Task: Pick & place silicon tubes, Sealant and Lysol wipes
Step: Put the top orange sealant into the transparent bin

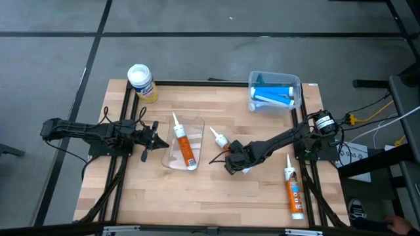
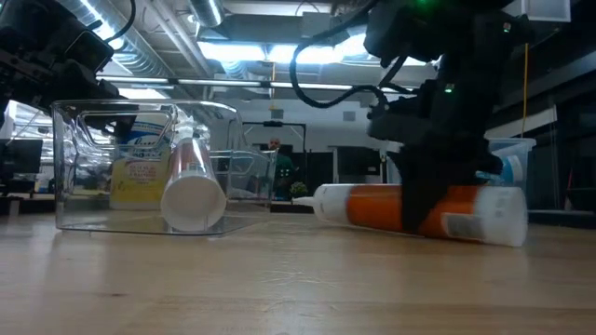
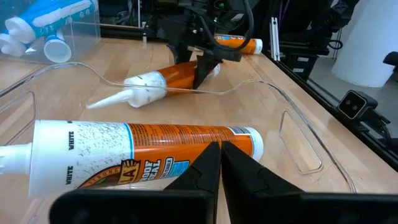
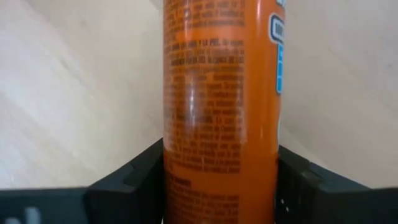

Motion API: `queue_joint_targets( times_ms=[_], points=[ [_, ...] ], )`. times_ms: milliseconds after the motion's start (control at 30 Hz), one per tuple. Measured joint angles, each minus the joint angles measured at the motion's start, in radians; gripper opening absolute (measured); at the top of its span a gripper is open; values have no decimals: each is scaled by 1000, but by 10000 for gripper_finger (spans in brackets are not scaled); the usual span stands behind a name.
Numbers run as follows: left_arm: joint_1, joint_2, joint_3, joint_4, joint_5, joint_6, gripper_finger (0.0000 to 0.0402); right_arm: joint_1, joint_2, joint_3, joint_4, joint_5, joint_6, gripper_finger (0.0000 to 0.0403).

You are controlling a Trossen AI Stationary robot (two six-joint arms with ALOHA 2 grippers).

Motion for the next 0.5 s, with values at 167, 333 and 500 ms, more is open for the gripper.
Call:
queue_joint_targets(
  times_ms=[167,333,500],
  points=[
    [0,0,0,0,0,0,11,23,3,-1,130,119,84,212],
    [0,0,0,0,0,0,8,37,3,-1,213,260,138,212],
    [0,0,0,0,0,0,13,43,3,-1,291,406,154,212]
  ],
)
